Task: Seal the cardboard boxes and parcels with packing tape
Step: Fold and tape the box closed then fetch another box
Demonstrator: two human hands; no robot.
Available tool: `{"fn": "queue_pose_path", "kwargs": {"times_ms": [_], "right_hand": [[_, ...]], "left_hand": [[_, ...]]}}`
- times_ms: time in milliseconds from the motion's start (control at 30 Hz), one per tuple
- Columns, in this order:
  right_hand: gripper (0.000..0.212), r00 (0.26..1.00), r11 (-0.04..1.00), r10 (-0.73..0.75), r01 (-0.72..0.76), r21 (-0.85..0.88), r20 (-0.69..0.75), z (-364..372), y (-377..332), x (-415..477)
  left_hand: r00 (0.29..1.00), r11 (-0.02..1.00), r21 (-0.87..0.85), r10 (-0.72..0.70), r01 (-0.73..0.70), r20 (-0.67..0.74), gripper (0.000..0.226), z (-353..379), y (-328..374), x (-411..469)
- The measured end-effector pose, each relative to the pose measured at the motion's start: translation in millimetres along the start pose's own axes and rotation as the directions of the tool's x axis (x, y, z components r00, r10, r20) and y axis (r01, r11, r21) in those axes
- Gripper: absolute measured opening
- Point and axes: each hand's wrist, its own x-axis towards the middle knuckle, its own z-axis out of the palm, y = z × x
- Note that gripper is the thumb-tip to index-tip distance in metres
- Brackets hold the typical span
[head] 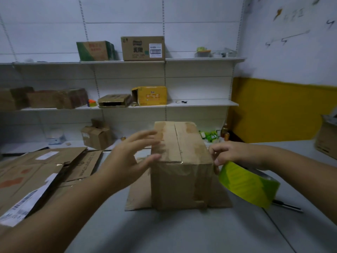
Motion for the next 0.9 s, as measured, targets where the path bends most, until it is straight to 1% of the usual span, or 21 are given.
{"fn": "queue_pose_path", "kwargs": {"times_ms": [33,67,133,167,200,233,267,300,367,400,433,467,500,533,600,633,733,767,800,833,900], "right_hand": [[0.044,1.000,1.000,0.008,-0.008,-0.004,0.000,-1,0,0],[0.044,1.000,1.000,0.017,-0.017,-0.015,0.005,0,-2,-1],[0.046,1.000,0.999,0.020,-0.020,-0.042,0.001,2,-8,-2],[0.049,1.000,0.998,0.022,-0.022,-0.057,-0.002,2,-9,-2],[0.047,1.000,0.997,0.028,-0.028,-0.073,0.000,1,-10,-3],[0.036,0.999,0.995,0.035,-0.034,-0.094,0.003,1,-10,-3],[0.021,0.999,0.991,0.042,-0.040,-0.131,0.009,0,-9,-5],[0.018,0.998,0.985,0.062,-0.060,-0.162,0.008,-1,-10,-6],[0.031,0.995,0.978,0.097,-0.093,-0.187,0.014,-2,-15,-10],[0.033,0.995,0.977,0.102,-0.097,-0.188,0.019,-1,-18,-13],[0.033,0.996,0.975,0.088,-0.081,-0.208,0.025,-1,-19,-15],[0.033,0.996,0.972,0.088,-0.080,-0.222,0.025,0,-17,-18],[0.037,0.994,0.969,0.110,-0.103,-0.226,0.021,1,-15,-23],[0.043,0.990,0.966,0.142,-0.133,-0.223,0.024,2,-10,-29],[0.068,0.985,0.954,0.174,-0.162,-0.251,0.024,2,-2,-39],[0.076,0.978,0.949,0.205,-0.188,-0.253,0.042,2,-2,-45],[0.087,0.950,0.916,0.305,-0.274,-0.293,0.066,1,-1,-57],[0.092,0.950,0.914,0.302,-0.267,-0.305,0.074,2,-1,-58],[0.092,0.962,0.924,0.257,-0.218,-0.314,0.089,6,0,-57],[0.083,0.976,0.937,0.204,-0.171,-0.305,0.080,12,2,-55],[0.067,0.987,0.942,0.160,-0.144,-0.303,0.027,19,11,-48]], "left_hand": [[0.996,0.993,0.097,0.076,-0.071,-0.046,0.032,-3,7,2],[0.985,0.969,0.191,0.167,-0.154,-0.050,0.033,-1,16,6],[0.948,0.897,0.312,0.315,-0.312,0.043,0.038,12,41,21],[0.933,0.848,0.390,0.338,-0.360,0.125,0.044,24,52,31],[0.931,0.812,0.462,0.273,-0.357,0.242,0.052,36,63,41],[0.927,0.798,0.512,0.148,-0.318,0.345,0.061,45,68,48],[0.898,0.792,0.549,-0.002,-0.267,0.440,0.067,50,71,53],[0.871,0.781,0.575,-0.083,-0.245,0.484,0.069,52,70,56],[0.869,0.769,0.583,-0.077,-0.260,0.489,0.069,51,67,56],[0.866,0.769,0.577,-0.061,-0.276,0.496,0.069,49,63,53],[0.869,0.772,0.561,-0.024,-0.298,0.495,0.069,45,61,51],[0.874,0.772,0.537,0.049,-0.341,0.484,0.070,42,59,48],[0.876,0.766,0.522,0.110,-0.375,0.469,0.071,38,56,46],[0.883,0.765,0.516,0.145,-0.386,0.446,0.072,33,53,43],[0.895,0.758,0.501,0.246,-0.417,0.372,0.071,24,38,31],[0.891,0.758,0.487,0.281,-0.434,0.357,0.069,19,30,25],[0.879,0.751,0.473,0.309,-0.460,0.364,0.063,7,19,14],[0.877,0.745,0.478,0.319,-0.466,0.359,0.062,5,16,14],[0.879,0.743,0.487,0.304,-0.460,0.366,0.061,3,15,15],[0.882,0.739,0.496,0.303,-0.456,0.360,0.060,2,16,15],[0.887,0.753,0.480,0.316,-0.450,0.337,0.059,0,22,16]]}}
